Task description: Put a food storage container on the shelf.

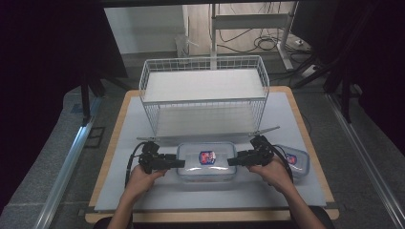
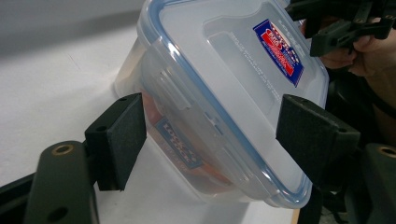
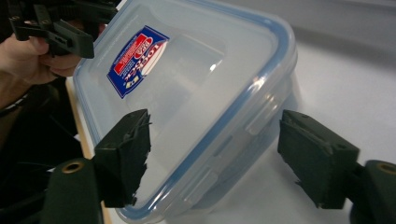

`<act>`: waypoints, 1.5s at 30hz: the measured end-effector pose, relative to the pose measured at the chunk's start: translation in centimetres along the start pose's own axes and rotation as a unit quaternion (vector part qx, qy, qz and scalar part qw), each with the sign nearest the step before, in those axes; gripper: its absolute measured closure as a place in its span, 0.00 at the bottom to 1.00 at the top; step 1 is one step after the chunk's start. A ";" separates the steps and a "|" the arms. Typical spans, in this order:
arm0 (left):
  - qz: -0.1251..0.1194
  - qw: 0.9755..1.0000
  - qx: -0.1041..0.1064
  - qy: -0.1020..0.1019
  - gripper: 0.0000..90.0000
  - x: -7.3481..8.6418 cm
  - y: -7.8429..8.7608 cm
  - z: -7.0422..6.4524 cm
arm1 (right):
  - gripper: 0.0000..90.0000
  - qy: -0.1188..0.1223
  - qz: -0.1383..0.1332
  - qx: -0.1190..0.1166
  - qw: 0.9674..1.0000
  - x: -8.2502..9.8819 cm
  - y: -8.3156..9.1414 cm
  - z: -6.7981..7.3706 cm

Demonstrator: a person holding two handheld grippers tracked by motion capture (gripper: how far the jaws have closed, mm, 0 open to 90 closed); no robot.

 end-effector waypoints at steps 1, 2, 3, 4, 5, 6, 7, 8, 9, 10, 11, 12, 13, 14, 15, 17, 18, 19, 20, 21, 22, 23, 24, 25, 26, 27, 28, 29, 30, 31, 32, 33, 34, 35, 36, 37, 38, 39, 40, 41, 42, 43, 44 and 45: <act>-0.001 1.000 0.004 0.002 0.27 0.0 0.0 0.1 | 0.27 -0.004 0.000 -0.004 1.000 0.1 0.0 -0.1; 0.000 1.000 0.008 0.005 0.27 0.1 0.0 0.2 | 0.27 -0.004 0.000 -0.004 1.000 0.1 0.0 -0.1; 0.001 1.000 0.012 0.007 0.27 0.1 0.0 0.3 | 0.27 -0.009 -0.001 -0.008 1.000 0.1 -0.1 -0.2; 0.009 0.999 0.034 0.007 0.29 0.2 -0.3 0.2 | 0.28 -0.019 0.001 -0.017 1.000 0.1 -0.1 -0.4; 0.016 0.999 0.028 0.003 0.26 0.2 -0.7 -0.1 | 0.31 -0.020 0.003 -0.024 1.000 0.2 -0.1 -0.4; 0.016 0.999 0.028 0.003 0.21 0.2 -0.7 -0.1 | 0.32 -0.020 0.003 -0.030 0.999 0.2 -0.1 -0.4; 0.016 1.000 0.019 0.005 0.21 0.2 -1.0 -0.3 | 0.32 -0.020 0.003 -0.030 0.999 0.2 -0.1 -0.4; 0.015 1.000 0.013 0.006 0.20 0.0 -0.9 -0.4 | 0.32 -0.020 0.004 -0.030 0.999 0.2 -0.1 -0.3; 0.010 1.000 0.010 0.002 0.24 -0.1 -0.7 -0.4 | 0.32 -0.020 0.004 -0.029 0.999 0.2 -0.1 -0.3; 0.004 1.000 0.012 0.007 0.33 -0.2 -0.3 -0.3 | 0.32 -0.021 0.005 -0.033 0.999 0.3 -0.1 -0.3; 0.004 1.000 0.012 0.007 0.34 -0.2 -0.3 -0.3 | 0.32 -0.021 0.005 -0.033 0.999 0.3 -0.1 -0.3; 0.002 1.000 0.016 0.010 0.34 -0.1 -0.2 -0.2 | 0.33 -0.022 0.007 -0.036 0.999 0.3 -0.1 -0.3; 0.000 1.000 0.018 0.015 0.35 0.0 -0.2 -0.2 | 0.33 -0.022 0.008 -0.037 0.999 0.3 0.0 -0.3; 0.001 1.000 0.020 0.014 0.36 0.1 0.0 -0.3 | 0.34 -0.022 0.008 -0.037 0.999 0.3 0.0 -0.2; 0.001 1.000 0.020 0.014 0.37 0.1 0.0 -0.3 | 0.35 -0.018 0.004 -0.036 0.999 0.4 0.1 -0.1; 0.001 1.000 0.018 0.012 0.38 0.2 0.1 -0.6 | 0.35 -0.014 0.004 -0.034 0.999 0.4 0.2 0.1; 0.000 1.000 0.020 0.010 0.39 0.4 0.3 -0.8 | 0.36 -0.004 0.000 -0.028 1.000 0.5 0.4 0.4; 0.000 1.000 0.020 0.010 0.40 0.4 0.3 -0.8 | 0.36 -0.004 0.000 -0.028 1.000 0.5 0.4 0.4; 0.000 1.000 0.022 0.009 0.40 0.5 0.4 -0.9 | 0.38 0.002 -0.005 -0.024 1.000 0.6 0.5 0.7; -0.002 1.000 0.022 0.008 0.40 0.6 0.5 -1.0 | 0.38 0.002 -0.005 -0.024 1.000 0.6 0.5 0.7; -0.003 1.000 0.022 0.005 0.41 0.7 0.6 -1.1 | 0.39 0.004 -0.007 -0.023 1.000 0.6 0.7 0.8; -0.003 1.000 0.022 0.003 0.42 0.8 0.7 -1.2 | 0.40 0.006 -0.010 -0.023 1.000 0.7 0.8 0.9; -0.006 1.000 0.023 0.004 0.44 0.9 0.8 -1.2 | 0.41 0.007 -0.013 -0.022 1.000 0.8 0.9 1.0; -0.009 1.000 0.025 0.004 0.46 0.9 0.9 -1.2 | 0.43 0.007 -0.017 -0.023 1.000 0.8 1.0 1.1; -0.014 1.000 0.027 0.004 0.48 1.0 1.1 -1.3 | 0.46 0.005 -0.024 -0.026 0.999 1.0 1.2 1.2; -0.014 1.000 0.027 0.004 0.49 1.0 1.1 -1.3 | 0.46 0.005 -0.024 -0.026 0.999 1.0 1.2 1.2; -0.017 0.999 0.028 0.005 0.50 1.1 1.2 -1.4 | 0.48 0.003 -0.032 -0.026 0.999 1.1 1.4 1.3; -0.020 0.999 0.030 0.009 0.50 1.2 1.3 -1.4 | 0.48 0.003 -0.032 -0.026 0.999 1.1 1.4 1.3; -0.023 0.999 0.033 0.014 0.52 1.2 1.3 -1.3 | 0.49 0.001 -0.035 -0.027 0.999 1.2 1.5 1.3; -0.027 0.999 0.039 0.018 0.54 1.3 1.5 -1.3 | 0.50 0.000 -0.041 -0.027 0.999 1.4 1.6 1.4; -0.026 0.999 0.040 0.017 0.55 1.3 1.5 -1.3 | 0.50 -0.002 -0.041 -0.027 0.999 1.4 1.7 1.5; -0.026 0.999 0.040 0.017 0.55 1.3 1.5 -1.3 | 0.51 -0.002 -0.044 -0.028 0.999 1.5 1.7 1.5; -0.026 0.999 0.039 0.016 0.55 1.4 1.6 -1.4 | 0.51 -0.002 -0.044 -0.028 0.999 1.5 1.7 1.5; -0.026 0.999 0.039 0.015 0.55 1.4 1.6 -1.4 | 0.51 -0.004 -0.044 -0.028 0.999 1.5 1.8 1.5; -0.026 0.999 0.039 0.016 0.56 1.4 1.6 -1.5 | 0.52 -0.008 -0.043 -0.029 0.999 1.6 1.8 1.5; -0.027 0.999 0.040 0.014 0.56 1.4 1.6 -1.5 | 0.52 -0.008 -0.043 -0.030 0.999 1.6 1.8 1.5; -0.027 0.999 0.039 0.013 0.56 1.4 1.6 -1.5 | 0.52 -0.010 -0.041 -0.032 0.999 1.6 1.8 1.5; -0.027 0.999 0.039 0.013 0.56 1.4 1.6 -1.5 | 0.52 -0.010 -0.041 -0.032 0.999 1.6 1.8 1.5; -0.026 0.999 0.038 0.009 0.56 1.4 1.7 -1.6 | 0.50 -0.015 -0.030 -0.038 0.999 1.7 1.8 1.5; -0.026 0.999 0.038 0.009 0.56 1.4 1.7 -1.6 | 0.49 -0.014 -0.028 -0.039 0.999 1.8 1.8 1.5; -0.025 0.999 0.037 0.008 0.56 1.4 1.7 -1.6 | 0.49 -0.014 -0.028 -0.039 0.999 1.8 1.8 1.5; -0.024 0.999 0.037 0.004 0.56 1.5 1.7 -1.6 | 0.49 -0.015 -0.028 -0.040 0.999 1.9 1.8 1.5; -0.025 0.999 0.037 0.003 0.56 1.5 1.7 -1.7 | 0.47 -0.016 -0.028 -0.042 0.999 1.9 1.7 1.5; -0.025 0.999 0.037 0.003 0.56 1.5 1.7 -1.7 | 0.47 -0.016 -0.028 -0.042 0.999 1.9 1.7 1.5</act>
Point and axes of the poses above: each handheld gripper's, and its own axes: y roughly backward along the jaws, x roughly out of its underside, z roughly to its left, the point moved 3 cm from there along -y, roughly forward along the jaws, and after that the axes turned 7 degrees about -z, right-handed, at the moved point
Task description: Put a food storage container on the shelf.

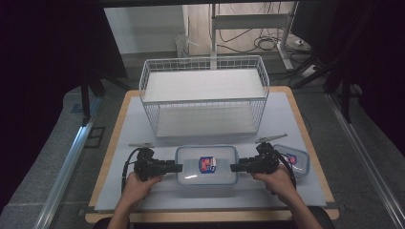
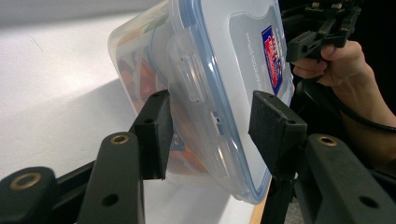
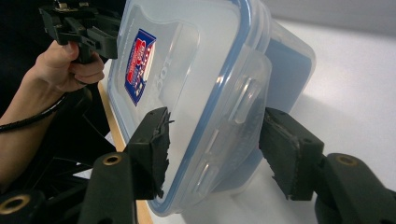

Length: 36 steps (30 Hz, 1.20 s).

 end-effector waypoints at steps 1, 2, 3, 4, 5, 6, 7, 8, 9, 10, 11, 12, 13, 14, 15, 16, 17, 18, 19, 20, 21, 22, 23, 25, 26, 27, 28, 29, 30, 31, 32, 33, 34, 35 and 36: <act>-0.001 1.000 0.000 0.000 0.56 0.0 0.0 0.0 | 0.47 -0.001 0.000 0.000 1.000 0.0 0.0 0.0; -0.001 1.000 0.000 0.000 0.56 0.0 0.0 0.0 | 0.47 -0.001 0.000 0.000 1.000 0.0 0.0 0.0; -0.001 1.000 0.000 -0.001 0.56 0.1 0.0 0.0 | 0.47 -0.001 0.000 0.000 1.000 0.0 0.0 0.0; 0.000 1.000 0.000 -0.003 0.56 0.1 0.1 0.0 | 0.47 -0.001 0.000 0.000 1.000 0.0 0.0 0.0; 0.000 1.000 0.000 -0.003 0.56 0.1 0.1 0.0 | 0.47 -0.001 0.000 0.000 1.000 0.0 0.0 0.0; 0.000 1.000 0.001 -0.003 0.56 0.1 0.1 0.0 | 0.46 -0.002 0.000 -0.001 1.000 0.0 -0.1 0.0; 0.000 1.000 0.000 -0.005 0.56 0.1 0.1 0.0 | 0.44 -0.003 0.000 -0.001 1.000 0.0 -0.1 -0.1; 0.001 1.000 0.001 -0.008 0.56 0.1 0.1 0.0 | 0.40 -0.007 0.002 -0.002 1.000 0.1 -0.3 -0.2; 0.001 1.000 0.000 -0.008 0.56 0.1 0.1 0.0 | 0.39 -0.011 0.003 -0.004 1.000 0.1 -0.5 -0.3; 0.000 1.000 0.000 -0.008 0.56 0.1 0.1 -0.1 | 0.39 -0.011 0.003 -0.004 1.000 0.1 -0.5 -0.3; 0.000 1.000 0.000 -0.008 0.56 0.1 0.1 -0.1 | 0.39 -0.010 0.004 -0.004 1.000 0.1 -0.5 -0.3; 0.001 1.000 0.000 -0.009 0.56 0.1 0.1 -0.1 | 0.40 -0.010 0.005 -0.004 1.000 0.1 -0.5 -0.3; 0.001 1.000 0.000 -0.007 0.56 0.1 0.1 -0.1 | 0.42 -0.011 0.005 -0.002 1.000 0.1 -0.4 -0.2; 0.000 1.000 0.000 -0.006 0.56 0.1 0.1 0.0 | 0.53 -0.005 -0.003 -0.002 1.000 -0.1 0.1 -0.1; -0.001 1.000 0.002 -0.005 0.56 0.1 0.1 0.0 | 0.54 -0.006 -0.004 -0.003 1.000 -0.1 0.3 0.0; 0.000 1.000 0.002 -0.007 0.56 0.2 0.1 -0.1 | 0.54 -0.006 -0.004 -0.003 1.000 -0.1 0.3 0.0; 0.000 1.000 0.000 -0.008 0.56 0.2 0.1 -0.1 | 0.54 -0.010 -0.005 -0.005 1.000 0.0 0.3 0.0; 0.000 1.000 -0.001 -0.008 0.56 0.2 0.1 -0.2 | 0.54 -0.010 -0.005 -0.005 1.000 0.0 0.3 0.0; -0.003 1.000 -0.004 -0.005 0.56 0.2 0.1 -0.3 | 0.55 -0.013 -0.006 -0.005 1.000 0.0 0.3 -0.1; -0.003 1.000 -0.006 -0.004 0.57 0.2 0.1 -0.3 | 0.55 -0.017 -0.007 -0.005 1.000 0.0 0.4 -0.1; -0.005 1.000 -0.006 -0.002 0.57 0.3 0.2 -0.4 | 0.56 -0.022 -0.011 -0.007 1.000 0.1 0.4 0.0; -0.008 1.000 -0.007 0.001 0.58 0.3 0.2 -0.5 | 0.57 -0.024 -0.011 -0.008 1.000 0.1 0.5 0.0; -0.008 1.000 -0.007 0.001 0.58 0.3 0.2 -0.5 | 0.57 -0.024 -0.014 -0.009 1.000 0.1 0.5 0.0; -0.010 1.000 -0.007 0.002 0.59 0.4 0.3 -0.6 | 0.58 -0.026 -0.016 -0.009 1.000 0.2 0.6 0.1; -0.011 1.000 -0.010 0.003 0.59 0.5 0.4 -0.8 | 0.58 -0.025 -0.020 -0.009 0.999 0.3 0.6 0.2; -0.013 1.000 -0.010 0.004 0.60 0.6 0.4 -0.9 | 0.59 -0.025 -0.021 -0.011 0.999 0.3 0.7 0.2; -0.015 1.000 -0.010 0.006 0.60 0.6 0.4 -0.9 | 0.59 -0.026 -0.022 -0.012 0.999 0.4 0.7 0.2; -0.015 1.000 -0.011 0.005 0.60 0.7 0.5 -1.0 | 0.59 -0.024 -0.024 -0.011 0.999 0.4 0.7 0.2; -0.015 1.000 -0.011 0.005 0.60 0.7 0.5 -1.0 | 0.59 -0.024 -0.024 -0.011 0.999 0.4 0.7 0.2; -0.016 1.000 -0.012 0.002 0.60 0.7 0.5 -1.1 | 0.59 -0.025 -0.026 -0.012 0.999 0.5 0.7 0.3; -0.016 1.000 -0.012 0.002 0.60 0.7 0.5 -1.1 | 0.59 -0.025 -0.027 -0.012 0.999 0.5 0.7 0.3; -0.016 1.000 -0.013 0.003 0.60 0.7 0.5 -1.1 | 0.59 -0.025 -0.027 -0.012 0.999 0.5 0.7 0.3; -0.016 1.000 -0.014 0.002 0.60 0.7 0.5 -1.1 | 0.59 -0.026 -0.028 -0.011 0.999 0.5 0.7 0.4; -0.016 1.000 -0.015 0.005 0.61 0.8 0.5 -1.2 | 0.59 -0.026 -0.028 -0.008 0.999 0.5 0.8 0.5; -0.017 1.000 -0.014 0.010 0.61 0.7 0.6 -1.2 | 0.59 -0.024 -0.027 -0.006 0.999 0.5 0.8 0.6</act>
Point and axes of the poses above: each handheld gripper's, and its own axes: y roughly backward along the jaws, x roughly out of its underside, z roughly to its left, the point moved 3 cm from there along -y, roughly forward along the jaws, and after that the axes turned 7 degrees about -z, right-handed, at the moved point
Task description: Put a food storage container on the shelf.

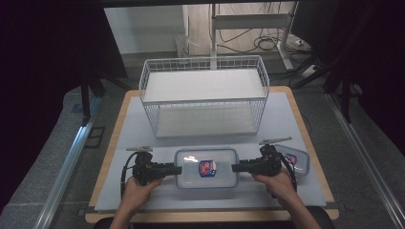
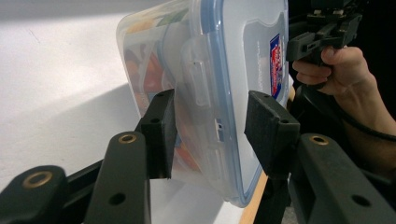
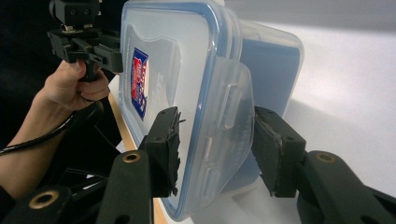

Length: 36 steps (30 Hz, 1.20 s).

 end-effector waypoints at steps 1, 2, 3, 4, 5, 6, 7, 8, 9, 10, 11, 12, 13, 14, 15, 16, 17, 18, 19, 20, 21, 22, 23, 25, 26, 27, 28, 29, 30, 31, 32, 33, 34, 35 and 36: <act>0.000 1.000 0.000 0.000 0.61 0.0 0.0 0.0 | 0.59 0.000 0.000 0.002 1.000 0.0 0.0 0.1; 0.000 1.000 0.000 0.001 0.61 0.0 0.0 0.0 | 0.59 0.000 0.000 0.002 1.000 0.0 0.0 0.1; 0.002 1.000 -0.003 0.001 0.61 -0.2 0.0 -0.1 | 0.59 0.002 0.000 0.004 1.000 0.0 0.0 0.2; 0.002 1.000 -0.003 0.001 0.62 -0.2 0.0 -0.1 | 0.60 0.003 -0.001 0.005 1.000 0.0 0.0 0.2; -0.001 1.000 -0.003 0.002 0.62 -0.2 0.0 -0.1 | 0.60 0.007 -0.004 0.006 1.000 -0.1 0.1 0.3; -0.003 1.000 -0.004 0.001 0.62 -0.3 0.0 -0.1 | 0.60 0.007 -0.004 0.006 1.000 -0.1 0.1 0.3; -0.002 1.000 -0.008 -0.003 0.63 -0.5 0.1 -0.1 | 0.61 0.017 -0.008 0.009 1.000 -0.2 0.1 0.4; 0.001 1.000 -0.012 -0.008 0.63 -0.6 0.1 -0.2 | 0.61 0.017 -0.008 0.009 1.000 -0.2 0.1 0.4; -0.001 1.000 -0.015 -0.007 0.62 -0.7 0.0 -0.1 | 0.61 0.024 -0.008 0.014 1.000 -0.3 0.1 0.5; -0.002 1.000 -0.015 -0.006 0.62 -0.8 0.0 -0.1 | 0.61 0.026 -0.009 0.018 0.999 -0.5 0.0 0.6; -0.003 1.000 -0.015 -0.005 0.62 -0.9 0.0 0.0 | 0.61 0.026 -0.009 0.018 0.999 -0.5 0.0 0.6; -0.004 1.000 -0.015 -0.005 0.62 -0.9 -0.1 0.0 | 0.61 0.024 -0.012 0.018 0.999 -0.6 0.0 0.5; -0.005 1.000 -0.015 -0.005 0.62 -1.0 -0.1 0.0 | 0.61 0.024 -0.012 0.019 0.999 -0.6 0.0 0.5; -0.009 1.000 -0.015 -0.005 0.62 -1.3 -0.1 -0.1 | 0.61 0.021 -0.017 0.018 0.999 -0.7 0.1 0.5; -0.011 1.000 -0.015 -0.007 0.62 -1.5 0.0 -0.2 | 0.61 0.021 -0.019 0.017 0.999 -0.7 0.2 0.5; -0.014 1.000 -0.015 -0.009 0.62 -1.8 0.0 -0.3 | 0.61 0.022 -0.022 0.017 0.999 -0.9 0.3 0.6; -0.016 1.000 -0.015 -0.013 0.62 -2.0 0.1 -0.4 | 0.61 0.024 -0.025 0.018 0.999 -1.0 0.4 0.7; -0.016 1.000 -0.015 -0.013 0.62 -2.0 0.1 -0.4 | 0.61 0.024 -0.025 0.018 0.999 -1.0 0.4 0.7; -0.018 1.000 -0.015 -0.015 0.62 -2.3 0.1 -0.6 | 0.61 0.026 -0.029 0.018 0.999 -1.2 0.5 0.8; -0.022 0.999 -0.015 -0.021 0.62 -2.8 0.2 -0.9 | 0.61 0.030 -0.035 0.018 0.999 -1.7 0.8 1.1; -0.022 0.999 -0.015 -0.021 0.62 -2.8 0.2 -0.9 | 0.61 0.032 -0.037 0.018 0.999 -2.0 0.9 1.2; -0.025 0.999 -0.015 -0.025 0.62 -3.0 0.3 -1.0 | 0.61 0.032 -0.037 0.018 0.999 -2.0 0.9 1.2; -0.029 0.999 -0.015 -0.031 0.62 -3.5 0.5 -1.3 | 0.61 0.037 -0.042 0.018 0.998 -2.7 1.1 1.5; -0.032 0.999 -0.014 -0.034 0.62 -3.8 0.6 -1.5 | 0.61 0.042 -0.043 0.019 0.998 -3.0 1.2 1.6; -0.035 0.999 -0.015 -0.038 0.62 -4.2 0.7 -1.6 | 0.61 0.046 -0.046 0.019 0.998 -3.3 1.3 1.8; -0.040 0.998 -0.017 -0.045 0.62 -4.9 0.9 -2.0 | 0.61 0.053 -0.050 0.018 0.997 -4.1 1.6 2.2; -0.040 0.998 -0.017 -0.045 0.62 -4.9 0.9 -2.0 | 0.61 0.053 -0.050 0.018 0.997 -4.1 1.6 2.2; -0.044 0.998 -0.017 -0.048 0.62 -5.3 1.1 -2.3 | 0.61 0.062 -0.057 0.018 0.996 -4.9 1.9 2.5; -0.047 0.997 -0.018 -0.052 0.62 -5.8 1.2 -2.5 | 0.61 0.062 -0.057 0.018 0.996 -4.9 1.9 2.5; -0.049 0.997 -0.019 -0.055 0.62 -6.2 1.3 -2.8 | 0.61 0.066 -0.059 0.018 0.996 -5.3 2.0 2.7; -0.053 0.997 -0.021 -0.057 0.62 -6.8 1.5 -3.1 | 0.61 0.068 -0.061 0.017 0.996 -5.7 2.2 2.9; -0.056 0.996 -0.024 -0.063 0.62 -7.6 1.7 -3.6 | 0.61 0.075 -0.067 0.017 0.995 -6.6 2.5 3.3; -0.059 0.996 -0.025 -0.067 0.62 -8.1 1.8 -3.8 | 0.61 0.079 -0.070 0.016 0.994 -7.1 2.6 3.5; -0.060 0.995 -0.026 -0.072 0.62 -8.6 2.0 -4.0 | 0.61 0.081 -0.074 0.016 0.994 -7.5 2.8 3.7; -0.060 0.995 -0.026 -0.072 0.62 -8.6 2.0 -4.0 | 0.61 0.081 -0.074 0.016 0.994 -7.5 2.8 3.7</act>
Point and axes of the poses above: each handheld gripper's, and its own axes: y roughly backward along the jaws, x roughly out of its underside, z roughly to its left, the point moved 3 cm from there along -y, roughly forward along the jaws, and after that the axes turned 7 degrees about -z, right-handed, at the moved point
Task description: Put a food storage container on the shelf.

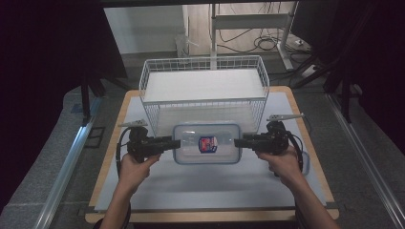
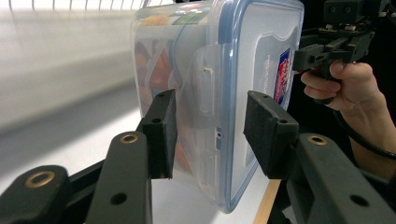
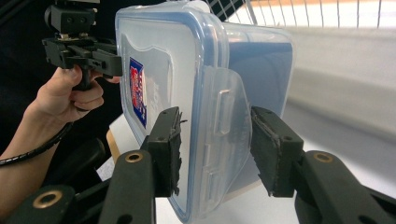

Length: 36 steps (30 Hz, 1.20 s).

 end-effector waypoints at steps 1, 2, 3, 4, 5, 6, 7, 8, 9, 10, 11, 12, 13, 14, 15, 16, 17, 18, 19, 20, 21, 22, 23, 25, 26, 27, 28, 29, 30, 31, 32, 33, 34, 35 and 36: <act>-0.002 1.000 -0.001 -0.002 0.62 -0.5 0.1 -0.1 | 0.61 0.003 -0.002 0.000 1.000 -0.5 0.1 0.1; -0.006 1.000 -0.001 -0.005 0.62 -1.1 0.1 -0.3 | 0.61 0.005 -0.004 -0.001 1.000 -1.0 0.1 0.2; -0.007 1.000 -0.001 -0.007 0.62 -1.5 0.2 -0.4 | 0.61 0.007 -0.007 -0.001 1.000 -1.6 0.2 0.3; -0.009 1.000 -0.002 -0.009 0.62 -1.9 0.3 -0.4 | 0.61 0.011 -0.008 -0.001 1.000 -2.0 0.3 0.4; -0.012 1.000 -0.002 -0.012 0.61 -2.4 0.3 -0.5 | 0.61 0.017 -0.012 0.000 1.000 -2.9 0.3 0.5; -0.014 1.000 -0.003 -0.014 0.61 -2.8 0.3 -0.5 | 0.61 0.017 -0.012 0.000 1.000 -2.9 0.3 0.5; -0.016 1.000 -0.004 -0.015 0.61 -3.2 0.4 -0.6 | 0.61 0.021 -0.016 0.001 1.000 -3.7 0.3 0.7; -0.018 1.000 -0.004 -0.017 0.61 -3.6 0.5 -0.6 | 0.61 0.021 -0.016 0.001 1.000 -3.7 0.3 0.7; -0.020 1.000 -0.004 -0.018 0.61 -4.0 0.5 -0.6 | 0.61 0.024 -0.019 0.001 1.000 -4.6 0.3 0.8; -0.024 0.999 -0.005 -0.021 0.61 -4.9 0.7 -0.7 | 0.61 0.024 -0.020 0.000 1.000 -5.0 0.3 0.9; -0.026 0.999 -0.006 -0.021 0.61 -5.3 0.7 -0.8 | 0.61 0.024 -0.021 0.000 0.999 -5.5 0.3 0.9; -0.026 0.999 -0.006 -0.021 0.61 -5.3 0.7 -0.8 | 0.61 0.024 -0.021 0.000 0.999 -5.5 0.3 0.9; -0.028 0.999 -0.007 -0.023 0.61 -5.7 0.8 -0.8 | 0.61 0.027 -0.025 -0.002 0.999 -6.4 0.2 0.9; -0.031 0.999 -0.008 -0.025 0.61 -6.2 0.8 -0.8 | 0.61 0.027 -0.025 -0.002 0.999 -6.4 0.2 0.9; -0.034 0.999 -0.009 -0.026 0.61 -6.6 0.9 -0.8 | 0.61 0.028 -0.027 -0.003 0.999 -7.4 0.2 0.9; -0.041 0.999 -0.011 -0.028 0.61 -7.6 1.0 -0.8 | 0.61 0.027 -0.029 -0.004 0.999 -7.8 0.1 0.9; -0.043 0.999 -0.013 -0.030 0.61 -8.1 1.0 -0.7 | 0.61 0.028 -0.030 -0.004 0.999 -8.3 0.0 0.8; -0.043 0.999 -0.013 -0.030 0.61 -8.1 1.0 -0.7 | 0.61 0.028 -0.031 -0.004 0.999 -8.7 0.0 0.7; -0.045 0.998 -0.014 -0.031 0.61 -8.6 1.0 -0.7 | 0.61 0.028 -0.031 -0.004 0.999 -8.7 0.0 0.7; -0.048 0.998 -0.014 -0.031 0.61 -9.1 0.9 -0.6 | 0.61 0.026 -0.034 -0.005 0.999 -9.2 -0.1 0.6; -0.049 0.998 -0.016 -0.031 0.61 -9.5 0.9 -0.5 | 0.61 0.024 -0.036 -0.005 0.999 -9.6 -0.2 0.5; -0.050 0.998 -0.017 -0.032 0.61 -9.9 0.9 -0.4 | 0.60 0.023 -0.037 -0.005 0.999 -10.0 -0.3 0.4; -0.051 0.998 -0.018 -0.034 0.61 -10.3 0.8 -0.4 | 0.60 0.022 -0.039 -0.004 0.999 -10.4 -0.4 0.3; -0.053 0.998 -0.021 -0.035 0.61 -11.1 0.7 -0.2 | 0.60 0.020 -0.044 -0.002 0.999 -11.5 -0.7 -0.2; -0.054 0.998 -0.022 -0.035 0.61 -11.4 0.6 -0.1 | 0.60 0.020 -0.044 -0.002 0.999 -11.5 -0.7 -0.2; -0.055 0.998 -0.023 -0.035 0.61 -11.8 0.6 0.0 | 0.60 0.019 -0.045 -0.003 0.999 -11.8 -0.8 -0.3; -0.057 0.998 -0.023 -0.034 0.61 -12.1 0.6 0.1 | 0.60 0.017 -0.046 -0.003 0.999 -12.1 -0.9 -0.4; -0.058 0.997 -0.024 -0.034 0.61 -12.5 0.6 0.2 | 0.60 0.016 -0.047 -0.003 0.999 -12.4 -1.0 -0.5; -0.059 0.997 -0.026 -0.033 0.61 -12.8 0.5 0.4 | 0.60 0.015 -0.048 -0.004 0.999 -12.7 -1.1 -0.6; -0.059 0.997 -0.029 -0.033 0.60 -13.1 0.5 0.5 | 0.60 0.017 -0.049 -0.001 0.999 -13.3 -1.4 -0.8; -0.059 0.997 -0.031 -0.032 0.60 -13.3 0.4 0.6 | 0.60 0.017 -0.049 -0.001 0.999 -13.3 -1.4 -0.8; -0.060 0.997 -0.031 -0.030 0.60 -13.6 0.3 0.8 | 0.60 0.019 -0.050 0.000 0.999 -13.5 -1.5 -0.8; -0.062 0.997 -0.030 -0.029 0.60 -13.8 0.3 1.0 | 0.60 0.018 -0.051 0.002 0.999 -13.7 -1.6 -0.9; -0.063 0.997 -0.030 -0.026 0.60 -14.1 0.2 1.1 | 0.60 0.017 -0.053 0.002 0.998 -14.0 -1.7 -1.0; -0.063 0.997 -0.030 -0.024 0.60 -14.3 0.1 1.3 | 0.60 0.016 -0.054 0.002 0.998 -14.3 -1.8 -1.2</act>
Point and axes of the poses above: each handheld gripper's, and its own axes: y roughly backward along the jaws, x roughly out of its underside, z roughly to its left, the point moved 3 cm from there along -y, roughly forward along the jaws, and after that the axes turned 7 degrees about -z, right-handed, at the moved point
